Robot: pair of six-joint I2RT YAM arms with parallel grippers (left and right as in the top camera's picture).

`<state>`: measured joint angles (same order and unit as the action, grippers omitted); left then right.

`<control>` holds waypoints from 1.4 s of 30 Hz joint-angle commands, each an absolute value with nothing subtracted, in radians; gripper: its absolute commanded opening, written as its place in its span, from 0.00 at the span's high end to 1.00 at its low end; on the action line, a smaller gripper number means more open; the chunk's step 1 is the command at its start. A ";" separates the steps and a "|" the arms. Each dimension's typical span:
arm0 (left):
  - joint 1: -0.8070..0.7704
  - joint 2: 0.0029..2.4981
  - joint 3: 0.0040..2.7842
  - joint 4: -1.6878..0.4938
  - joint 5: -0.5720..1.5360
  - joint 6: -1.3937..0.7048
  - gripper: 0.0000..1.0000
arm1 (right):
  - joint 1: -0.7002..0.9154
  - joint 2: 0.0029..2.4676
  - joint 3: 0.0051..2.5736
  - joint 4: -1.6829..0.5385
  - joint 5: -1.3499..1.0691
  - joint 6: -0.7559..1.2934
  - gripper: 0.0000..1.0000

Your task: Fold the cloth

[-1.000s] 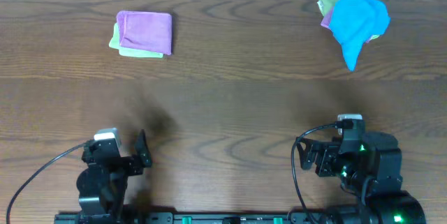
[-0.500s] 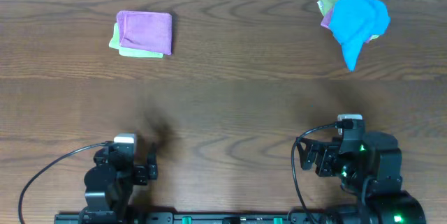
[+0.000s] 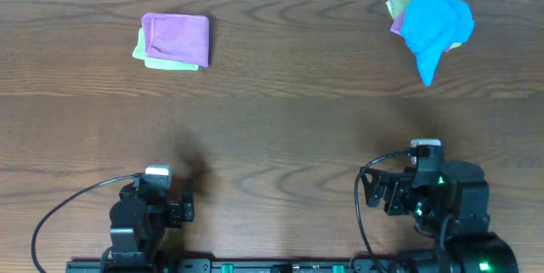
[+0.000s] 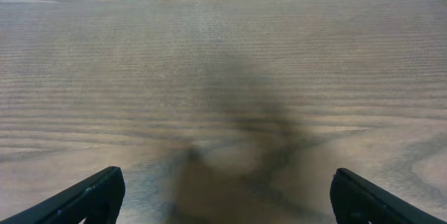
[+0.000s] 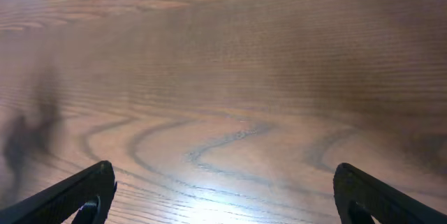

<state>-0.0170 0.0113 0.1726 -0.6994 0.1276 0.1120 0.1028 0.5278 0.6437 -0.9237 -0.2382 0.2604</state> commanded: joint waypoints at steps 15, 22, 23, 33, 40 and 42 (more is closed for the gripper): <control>-0.006 0.004 0.164 -0.704 0.094 0.120 0.05 | 0.097 0.522 0.641 -0.925 -0.236 0.273 0.01; -0.006 0.004 0.163 -0.704 0.094 0.120 0.05 | 0.097 0.522 0.641 -0.925 -0.236 0.273 0.01; -0.006 0.004 0.163 -0.704 0.094 0.120 0.05 | 0.097 0.522 0.641 -0.925 -0.236 0.273 0.01; -0.006 0.004 0.164 -0.704 0.094 0.120 0.05 | 0.096 0.460 0.607 -0.892 -0.093 0.143 0.01; -0.006 0.004 0.164 -0.704 0.094 0.120 0.05 | 0.075 0.231 0.404 -0.800 -0.093 -0.027 0.01; -0.006 0.004 0.164 -0.704 0.094 0.120 0.05 | 0.057 0.166 0.344 -0.790 -0.094 -0.052 0.01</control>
